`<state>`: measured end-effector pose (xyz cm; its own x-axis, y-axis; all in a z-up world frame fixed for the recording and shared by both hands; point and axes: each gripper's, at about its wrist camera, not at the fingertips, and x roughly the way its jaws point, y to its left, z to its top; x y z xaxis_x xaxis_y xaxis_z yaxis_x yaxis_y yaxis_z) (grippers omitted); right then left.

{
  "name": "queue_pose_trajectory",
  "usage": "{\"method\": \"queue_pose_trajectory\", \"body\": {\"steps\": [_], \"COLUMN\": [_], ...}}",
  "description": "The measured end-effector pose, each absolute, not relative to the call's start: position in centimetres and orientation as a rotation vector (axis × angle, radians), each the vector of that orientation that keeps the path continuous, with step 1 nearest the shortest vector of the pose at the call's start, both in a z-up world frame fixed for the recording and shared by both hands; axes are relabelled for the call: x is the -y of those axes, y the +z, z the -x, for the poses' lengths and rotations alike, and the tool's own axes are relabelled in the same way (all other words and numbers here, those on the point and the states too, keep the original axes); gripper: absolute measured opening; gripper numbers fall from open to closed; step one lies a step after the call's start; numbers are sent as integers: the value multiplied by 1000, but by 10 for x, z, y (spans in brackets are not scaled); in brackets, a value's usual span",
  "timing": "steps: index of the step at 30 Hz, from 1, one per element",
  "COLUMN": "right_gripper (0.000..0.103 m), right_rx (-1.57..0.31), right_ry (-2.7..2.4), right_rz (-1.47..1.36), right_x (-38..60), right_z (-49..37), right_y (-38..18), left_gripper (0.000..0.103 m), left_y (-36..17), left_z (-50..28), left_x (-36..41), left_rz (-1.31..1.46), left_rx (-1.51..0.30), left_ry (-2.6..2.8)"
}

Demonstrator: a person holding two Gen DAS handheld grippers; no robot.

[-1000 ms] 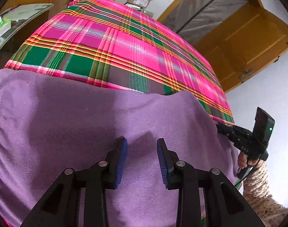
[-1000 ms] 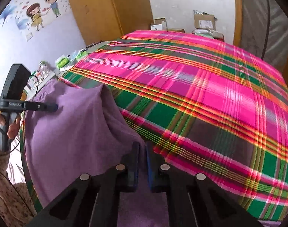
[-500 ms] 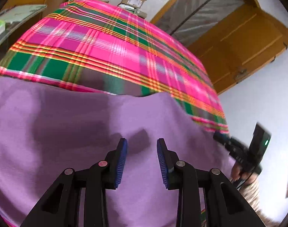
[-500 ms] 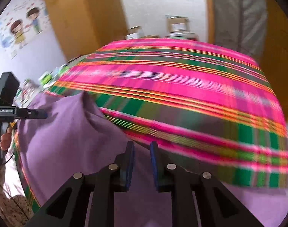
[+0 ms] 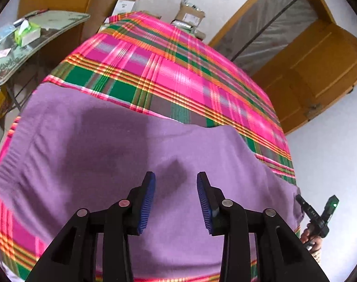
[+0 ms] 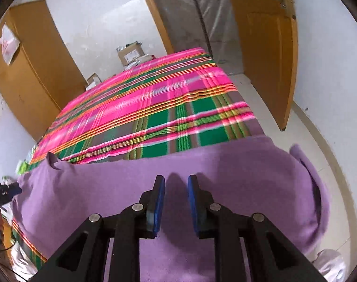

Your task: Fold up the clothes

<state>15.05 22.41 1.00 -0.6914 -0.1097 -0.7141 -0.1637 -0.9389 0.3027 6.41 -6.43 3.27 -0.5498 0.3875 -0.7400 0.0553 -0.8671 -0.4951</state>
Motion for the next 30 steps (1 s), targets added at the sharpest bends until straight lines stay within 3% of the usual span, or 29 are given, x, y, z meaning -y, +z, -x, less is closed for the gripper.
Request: {"method": "queue_pose_trajectory", "body": {"steps": [13, 30], "right_gripper": [23, 24], "right_rx": [-510, -535], "right_ry": [2983, 3080], "right_rz": [1211, 1208], "right_x": [-179, -156], "right_z": [-162, -184], "right_y": [16, 20], "left_gripper": [38, 38], "left_y": [61, 55], "left_z": [-135, -192], "left_x": [142, 172], "left_rz": [1338, 1351], "left_rx": [829, 908], "left_ry": [2699, 2779]}}
